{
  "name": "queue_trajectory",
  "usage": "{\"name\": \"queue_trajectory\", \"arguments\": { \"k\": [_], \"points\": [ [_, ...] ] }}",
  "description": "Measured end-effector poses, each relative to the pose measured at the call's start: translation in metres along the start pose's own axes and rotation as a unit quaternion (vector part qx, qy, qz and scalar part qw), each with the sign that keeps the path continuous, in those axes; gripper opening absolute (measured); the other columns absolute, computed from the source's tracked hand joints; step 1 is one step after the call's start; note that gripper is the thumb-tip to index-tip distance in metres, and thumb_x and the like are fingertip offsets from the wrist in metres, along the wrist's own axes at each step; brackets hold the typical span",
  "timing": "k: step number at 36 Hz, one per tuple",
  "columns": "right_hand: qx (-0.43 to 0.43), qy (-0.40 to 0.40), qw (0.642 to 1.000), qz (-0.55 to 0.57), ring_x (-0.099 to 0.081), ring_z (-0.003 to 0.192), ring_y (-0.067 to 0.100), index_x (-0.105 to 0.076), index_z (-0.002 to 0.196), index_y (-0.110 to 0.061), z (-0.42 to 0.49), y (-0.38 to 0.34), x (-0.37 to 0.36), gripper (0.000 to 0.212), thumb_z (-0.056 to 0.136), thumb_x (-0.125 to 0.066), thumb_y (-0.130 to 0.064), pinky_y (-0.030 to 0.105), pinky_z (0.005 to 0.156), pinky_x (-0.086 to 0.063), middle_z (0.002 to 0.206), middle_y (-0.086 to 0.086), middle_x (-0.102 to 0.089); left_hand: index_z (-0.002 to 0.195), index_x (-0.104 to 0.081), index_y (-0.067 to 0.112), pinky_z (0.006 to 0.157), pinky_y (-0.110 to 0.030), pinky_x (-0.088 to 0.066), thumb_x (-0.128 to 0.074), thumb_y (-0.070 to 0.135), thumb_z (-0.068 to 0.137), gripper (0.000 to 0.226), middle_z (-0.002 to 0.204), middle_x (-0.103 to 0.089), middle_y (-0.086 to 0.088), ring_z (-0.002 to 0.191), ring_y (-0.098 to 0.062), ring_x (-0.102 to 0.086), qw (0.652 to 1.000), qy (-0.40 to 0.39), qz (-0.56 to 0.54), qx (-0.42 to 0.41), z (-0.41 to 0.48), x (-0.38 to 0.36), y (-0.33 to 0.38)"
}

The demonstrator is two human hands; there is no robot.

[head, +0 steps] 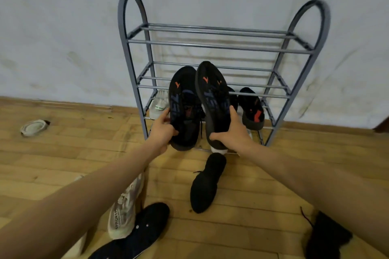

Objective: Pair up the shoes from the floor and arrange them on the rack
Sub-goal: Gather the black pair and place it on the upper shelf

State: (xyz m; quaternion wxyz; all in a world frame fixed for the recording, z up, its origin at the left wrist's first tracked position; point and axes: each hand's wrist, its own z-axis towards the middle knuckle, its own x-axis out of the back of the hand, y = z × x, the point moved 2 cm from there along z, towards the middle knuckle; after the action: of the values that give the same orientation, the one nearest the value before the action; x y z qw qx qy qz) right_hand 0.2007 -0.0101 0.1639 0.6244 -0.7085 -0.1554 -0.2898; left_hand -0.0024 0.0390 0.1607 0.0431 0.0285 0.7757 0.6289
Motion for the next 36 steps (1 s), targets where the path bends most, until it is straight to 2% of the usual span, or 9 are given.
{"name": "queue_trajectory", "arguments": {
  "k": [5, 9, 12, 16, 22, 26, 29, 33, 36],
  "points": [
    [-0.052, -0.003, 0.998, -0.021, -0.044, 0.128, 0.031, 0.004, 0.152, -0.024, 0.022, -0.022, 0.006, 0.114, 0.072, -0.078, -0.028, 0.039, 0.096, -0.045, 0.146, 0.01, -0.037, 0.143, -0.037, 0.023, 0.074, -0.039, -0.046, -0.037, -0.026, 0.078, 0.081, 0.101, -0.057, 0.001, 0.102, -0.026, -0.049, 1.0, 0.015, -0.006, 0.018, 0.016, 0.004, 0.026],
    [-0.076, 0.018, 0.996, -0.046, -0.046, 0.123, 0.035, -0.004, 0.152, -0.024, 0.045, -0.04, 0.007, 0.108, 0.072, -0.075, -0.034, 0.04, 0.088, -0.048, 0.143, 0.013, -0.04, 0.14, -0.043, 0.019, 0.074, -0.039, -0.048, -0.035, -0.025, 0.081, 0.075, 0.117, -0.057, -0.007, 0.106, -0.029, -0.049, 1.0, 0.017, 0.016, 0.017, 0.037, 0.012, 0.047],
    [-0.064, 0.035, 0.992, -0.1, -0.053, 0.114, 0.035, -0.012, 0.151, -0.023, 0.067, -0.057, 0.01, 0.104, 0.07, -0.073, -0.042, 0.037, 0.078, -0.05, 0.133, 0.014, -0.049, 0.138, -0.046, 0.014, 0.084, -0.043, -0.048, -0.034, -0.023, 0.082, 0.068, 0.122, -0.058, -0.011, 0.11, -0.032, -0.051, 0.998, 0.032, 0.059, 0.004, 0.058, 0.021, 0.063],
    [-0.033, 0.051, 0.991, -0.122, -0.057, 0.106, 0.031, -0.029, 0.145, -0.021, 0.104, -0.082, 0.012, 0.09, 0.07, -0.069, -0.05, 0.039, 0.08, -0.055, 0.126, 0.011, -0.056, 0.132, -0.052, 0.007, 0.082, -0.038, -0.042, -0.033, -0.022, 0.082, 0.06, 0.11, -0.056, -0.011, 0.099, -0.028, -0.047, 0.995, 0.045, 0.09, -0.002, 0.093, 0.028, 0.084],
    [-0.009, 0.056, 0.979, -0.195, -0.058, 0.106, 0.03, -0.047, 0.131, -0.018, 0.159, -0.105, 0.0, 0.074, 0.071, -0.066, -0.056, 0.031, 0.07, -0.045, 0.12, 0.01, -0.059, 0.119, -0.058, 0.0, 0.085, -0.044, -0.045, -0.032, -0.013, 0.087, 0.043, 0.117, -0.058, -0.022, 0.107, -0.036, -0.053, 0.981, 0.062, 0.18, -0.024, 0.139, 0.032, 0.107],
    [-0.005, 0.054, 0.978, -0.199, -0.058, 0.103, 0.03, -0.051, 0.124, -0.014, 0.182, -0.115, -0.012, 0.07, 0.072, -0.064, -0.059, 0.031, 0.069, -0.042, 0.116, 0.011, -0.06, 0.113, -0.061, 0.006, 0.094, -0.048, -0.049, -0.032, -0.01, 0.088, 0.041, 0.113, -0.059, -0.024, 0.106, -0.039, -0.055, 0.971, 0.095, 0.216, -0.034, 0.157, 0.037, 0.114],
    [-0.003, 0.047, 0.977, -0.208, -0.057, 0.104, 0.031, -0.051, 0.122, -0.012, 0.193, -0.121, -0.022, 0.072, 0.071, -0.062, -0.063, 0.033, 0.074, -0.046, 0.115, 0.012, -0.059, 0.12, -0.058, 0.002, 0.095, -0.052, -0.048, -0.032, -0.009, 0.087, 0.044, 0.118, -0.058, -0.026, 0.109, -0.042, -0.054, 0.968, 0.113, 0.22, -0.032, 0.163, 0.043, 0.111],
    [-0.005, 0.046, 0.974, -0.222, -0.058, 0.102, 0.033, -0.053, 0.119, -0.011, 0.202, -0.122, -0.032, 0.072, 0.071, -0.061, -0.064, 0.033, 0.072, -0.046, 0.114, 0.013, -0.06, 0.123, -0.056, 0.002, 0.096, -0.05, -0.048, -0.03, -0.01, 0.088, 0.045, 0.12, -0.058, -0.025, 0.109, -0.041, -0.054, 0.974, 0.115, 0.195, -0.018, 0.171, 0.046, 0.104],
    [0.004, 0.04, 0.972, -0.232, -0.057, 0.106, 0.034, -0.051, 0.123, -0.011, 0.204, -0.119, -0.038, 0.076, 0.072, -0.059, -0.066, 0.035, 0.078, -0.046, 0.117, 0.014, -0.058, 0.127, -0.053, 0.003, 0.099, -0.05, -0.047, -0.029, -0.009, 0.09, 0.046, 0.124, -0.057, -0.023, 0.113, -0.04, -0.053, 0.974, 0.105, 0.202, -0.011, 0.177, 0.047, 0.103]
  ]
}}
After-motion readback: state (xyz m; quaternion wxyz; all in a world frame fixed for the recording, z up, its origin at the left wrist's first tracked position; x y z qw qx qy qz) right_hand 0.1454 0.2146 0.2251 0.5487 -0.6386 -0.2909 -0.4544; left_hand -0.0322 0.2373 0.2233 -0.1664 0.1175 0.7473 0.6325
